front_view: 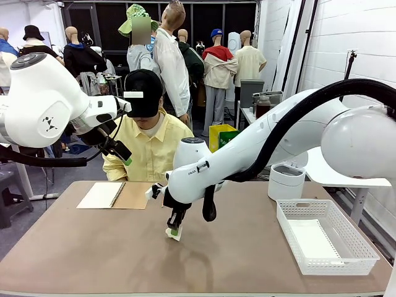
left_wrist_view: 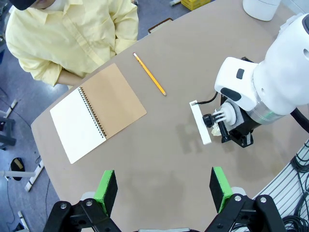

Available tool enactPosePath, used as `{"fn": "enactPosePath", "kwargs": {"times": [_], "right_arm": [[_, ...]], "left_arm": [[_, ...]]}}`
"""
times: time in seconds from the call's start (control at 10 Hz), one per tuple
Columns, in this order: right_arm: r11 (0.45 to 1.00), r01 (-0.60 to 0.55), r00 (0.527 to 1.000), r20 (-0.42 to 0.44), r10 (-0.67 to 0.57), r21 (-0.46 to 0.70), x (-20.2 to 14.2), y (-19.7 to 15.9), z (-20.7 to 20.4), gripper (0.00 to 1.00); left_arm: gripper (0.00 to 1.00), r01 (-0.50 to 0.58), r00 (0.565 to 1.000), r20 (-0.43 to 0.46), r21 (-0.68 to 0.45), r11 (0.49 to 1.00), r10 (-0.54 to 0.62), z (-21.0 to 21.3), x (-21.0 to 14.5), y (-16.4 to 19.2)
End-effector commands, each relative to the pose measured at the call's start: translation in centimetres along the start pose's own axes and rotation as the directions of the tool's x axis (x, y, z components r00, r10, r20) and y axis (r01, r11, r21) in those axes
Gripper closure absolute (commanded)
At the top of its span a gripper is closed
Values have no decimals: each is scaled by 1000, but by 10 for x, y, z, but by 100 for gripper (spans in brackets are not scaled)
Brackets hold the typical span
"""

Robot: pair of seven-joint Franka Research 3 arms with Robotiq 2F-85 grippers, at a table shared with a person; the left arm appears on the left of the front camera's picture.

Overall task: Sort the paper based on its condition.
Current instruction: If a person hands you a paper, place it in the Organizing basket , and if it's crumpled, put it in the Trash can.

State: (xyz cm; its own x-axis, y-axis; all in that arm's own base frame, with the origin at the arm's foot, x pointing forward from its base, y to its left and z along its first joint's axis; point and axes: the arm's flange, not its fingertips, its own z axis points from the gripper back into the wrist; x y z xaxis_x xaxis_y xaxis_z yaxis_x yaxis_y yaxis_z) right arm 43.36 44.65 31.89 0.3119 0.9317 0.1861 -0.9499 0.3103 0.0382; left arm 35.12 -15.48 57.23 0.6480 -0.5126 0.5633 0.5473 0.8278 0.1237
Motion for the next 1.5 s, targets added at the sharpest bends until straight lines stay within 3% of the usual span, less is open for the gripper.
{"fn": "enactPosePath", "kwargs": {"times": [0.0, 0.3, 0.7, 0.9, 1.0, 1.1, 1.4], "right_arm": [[996, 77, 997, -1, -77, -35, -19, -11, 28, 99], [955, 250, 968, 57, -244, -160, -81, -56, 113, 99], [845, 404, 906, 27, -422, -351, -135, -123, 183, 99], [817, 438, 886, 23, -464, -375, -141, -138, 195, 99], [820, 435, 893, 60, -446, -372, -139, -131, 198, 99], [836, 415, 902, 40, -430, -360, -158, -140, 199, 99], [836, 415, 902, 40, -430, -360, -158, -140, 199, 99]], "left_arm": [[0, -1, 1000, 2, -1, 1000, 1, 1, 0, 1], [0, -1, 1000, 2, -1, 1000, 1, 1, 0, 1], [0, -1, 1000, 2, -1, 1000, 1, 1, 0, 1], [0, -1, 1000, 2, -1, 1000, 1, 1, 0, 1], [0, -1, 1000, 2, -1, 1000, 1, 1, 0, 1], [0, -1, 1000, 2, -1, 1000, 1, 1, 0, 1], [0, -1, 1000, 2, -1, 1000, 1, 1, 0, 1]]}}
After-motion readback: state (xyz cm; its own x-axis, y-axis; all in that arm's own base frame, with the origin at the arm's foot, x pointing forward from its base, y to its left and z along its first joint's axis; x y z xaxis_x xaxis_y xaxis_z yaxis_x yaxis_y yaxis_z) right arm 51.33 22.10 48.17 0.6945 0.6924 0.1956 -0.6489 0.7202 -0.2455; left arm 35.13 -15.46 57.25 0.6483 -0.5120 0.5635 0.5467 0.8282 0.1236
